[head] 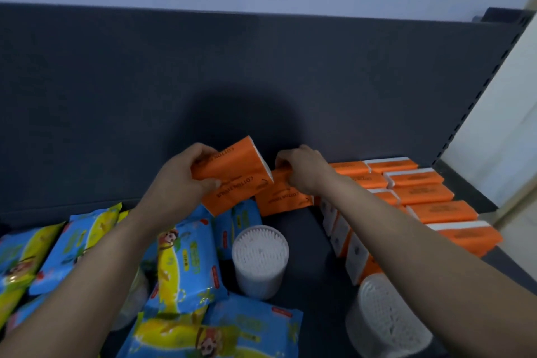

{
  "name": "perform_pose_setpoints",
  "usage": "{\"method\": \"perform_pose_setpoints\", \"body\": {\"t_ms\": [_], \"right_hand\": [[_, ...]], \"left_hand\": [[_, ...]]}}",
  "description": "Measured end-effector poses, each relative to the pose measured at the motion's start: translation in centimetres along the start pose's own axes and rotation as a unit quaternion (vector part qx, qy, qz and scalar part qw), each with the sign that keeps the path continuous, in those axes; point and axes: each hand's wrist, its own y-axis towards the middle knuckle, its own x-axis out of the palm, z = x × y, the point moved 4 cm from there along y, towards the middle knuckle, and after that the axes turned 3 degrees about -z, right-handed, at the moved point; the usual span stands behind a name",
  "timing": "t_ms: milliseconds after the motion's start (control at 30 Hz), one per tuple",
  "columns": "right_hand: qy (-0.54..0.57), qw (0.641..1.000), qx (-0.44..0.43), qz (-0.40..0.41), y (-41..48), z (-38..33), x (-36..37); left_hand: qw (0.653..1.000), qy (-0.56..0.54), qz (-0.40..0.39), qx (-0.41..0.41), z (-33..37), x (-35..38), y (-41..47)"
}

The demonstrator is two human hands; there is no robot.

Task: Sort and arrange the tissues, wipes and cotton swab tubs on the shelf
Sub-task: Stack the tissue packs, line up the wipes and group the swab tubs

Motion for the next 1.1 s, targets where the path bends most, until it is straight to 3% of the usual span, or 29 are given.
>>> {"method": "perform_pose_setpoints", "body": {"t_ms": [267, 400, 633, 933, 1100], "right_hand": [[0.026, 0.999, 0.034, -0.001, -0.5, 2.7, -0.9], [0.078, 0.995, 0.041, 0.045, -1.4, 4.2, -2.4], [0.098, 0.987, 0.022, 0.126, -3.8, 4.9, -5.0], [0.147, 0.980, 0.013, 0.132, -6.5, 5.5, -5.8], [0.157, 0.980, -0.031, 0.122, -6.2, 4.0, -5.6]], "left_hand": [[0.996, 0.038, -0.076, 0.020, 0.5, 2.8, 2.1], [0.991, 0.055, -0.117, 0.040, 1.7, 5.1, 3.2], [0.967, 0.180, -0.174, 0.040, 2.3, 10.1, 4.9], [0.959, 0.252, -0.131, 0.015, 1.7, 12.5, 5.1], [0.964, 0.233, -0.130, 0.016, 2.0, 10.6, 3.9]]}}
